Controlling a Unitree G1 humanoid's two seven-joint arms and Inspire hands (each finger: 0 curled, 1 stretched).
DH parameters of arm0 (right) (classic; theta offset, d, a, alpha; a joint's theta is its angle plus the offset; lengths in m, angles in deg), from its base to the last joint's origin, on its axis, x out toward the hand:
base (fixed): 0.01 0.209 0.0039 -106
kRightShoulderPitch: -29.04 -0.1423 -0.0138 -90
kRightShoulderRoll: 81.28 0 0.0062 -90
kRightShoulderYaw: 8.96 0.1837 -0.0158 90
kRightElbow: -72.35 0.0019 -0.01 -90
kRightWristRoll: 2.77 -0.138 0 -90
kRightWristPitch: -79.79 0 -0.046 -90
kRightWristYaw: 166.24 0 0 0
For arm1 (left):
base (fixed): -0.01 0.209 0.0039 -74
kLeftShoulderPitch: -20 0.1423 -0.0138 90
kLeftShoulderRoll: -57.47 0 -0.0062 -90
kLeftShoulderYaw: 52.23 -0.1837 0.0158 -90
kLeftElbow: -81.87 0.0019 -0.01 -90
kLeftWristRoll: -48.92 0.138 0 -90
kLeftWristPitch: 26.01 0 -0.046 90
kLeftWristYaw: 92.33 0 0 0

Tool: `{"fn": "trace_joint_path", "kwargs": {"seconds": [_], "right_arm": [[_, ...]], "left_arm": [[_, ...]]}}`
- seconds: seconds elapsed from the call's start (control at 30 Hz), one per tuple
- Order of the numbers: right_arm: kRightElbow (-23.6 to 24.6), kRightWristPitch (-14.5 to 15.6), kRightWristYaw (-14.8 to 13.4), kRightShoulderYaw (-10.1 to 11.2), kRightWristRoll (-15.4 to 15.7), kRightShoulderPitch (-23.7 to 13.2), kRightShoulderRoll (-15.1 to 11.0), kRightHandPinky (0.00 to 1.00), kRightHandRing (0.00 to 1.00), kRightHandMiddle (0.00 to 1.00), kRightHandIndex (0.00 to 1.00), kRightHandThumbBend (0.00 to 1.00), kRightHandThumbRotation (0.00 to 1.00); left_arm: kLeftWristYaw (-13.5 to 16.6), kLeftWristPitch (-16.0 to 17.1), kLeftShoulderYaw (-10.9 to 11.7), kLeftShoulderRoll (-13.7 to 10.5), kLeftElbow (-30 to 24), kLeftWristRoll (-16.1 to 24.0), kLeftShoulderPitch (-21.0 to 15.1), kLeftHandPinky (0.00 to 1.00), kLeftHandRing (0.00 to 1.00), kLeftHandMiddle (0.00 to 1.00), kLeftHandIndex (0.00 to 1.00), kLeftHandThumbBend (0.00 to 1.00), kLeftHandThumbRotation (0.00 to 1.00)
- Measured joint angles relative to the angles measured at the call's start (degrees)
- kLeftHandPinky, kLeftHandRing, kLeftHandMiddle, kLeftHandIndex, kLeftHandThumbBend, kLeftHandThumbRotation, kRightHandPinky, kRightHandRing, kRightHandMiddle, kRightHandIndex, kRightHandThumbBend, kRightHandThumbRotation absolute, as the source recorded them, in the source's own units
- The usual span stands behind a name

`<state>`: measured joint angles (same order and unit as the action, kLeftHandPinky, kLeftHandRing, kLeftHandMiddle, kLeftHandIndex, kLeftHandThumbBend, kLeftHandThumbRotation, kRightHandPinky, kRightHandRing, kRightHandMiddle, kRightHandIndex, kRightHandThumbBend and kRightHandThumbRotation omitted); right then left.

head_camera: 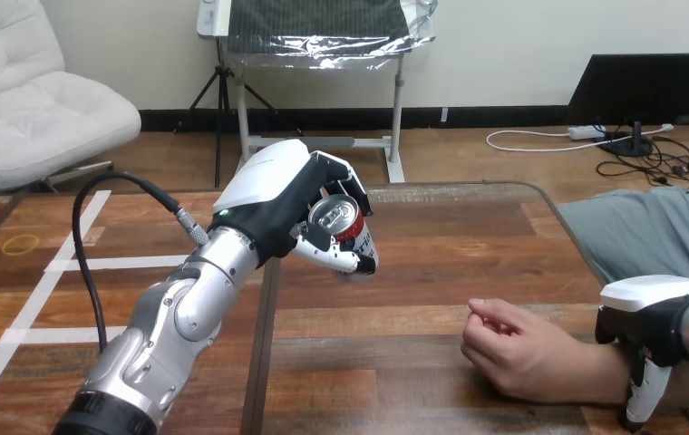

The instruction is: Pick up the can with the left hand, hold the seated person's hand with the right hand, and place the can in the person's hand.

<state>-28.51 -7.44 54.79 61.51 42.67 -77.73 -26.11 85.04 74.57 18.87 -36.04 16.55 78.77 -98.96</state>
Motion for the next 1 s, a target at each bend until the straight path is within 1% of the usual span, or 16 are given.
{"fn": "trace_joint_path", "kwargs": {"seconds": [0.5,0.8,1.0], "right_arm": [[0.0,0.1,-1.2,-0.2,0.2,0.2,0.0,0.18,0.29,0.42,0.42,0.68,0.0],[0.1,0.7,-1.6,-0.2,0.2,0.4,0.0,0.21,0.32,0.43,0.42,0.71,0.0],[0.7,1.4,-1.5,-0.2,0.2,0.8,0.0,0.21,0.32,0.43,0.42,0.7,0.0]], "left_arm": [[-0.2,0.0,0.0,0.0,0.0,0.0,0.0,0.34,0.4,0.46,0.47,0.66,0.0],[-0.3,0.0,0.0,0.0,0.0,0.0,0.0,0.34,0.4,0.46,0.47,0.66,0.0],[-0.3,0.0,0.0,0.0,0.0,0.0,0.0,0.34,0.39,0.46,0.47,0.66,0.0]]}}
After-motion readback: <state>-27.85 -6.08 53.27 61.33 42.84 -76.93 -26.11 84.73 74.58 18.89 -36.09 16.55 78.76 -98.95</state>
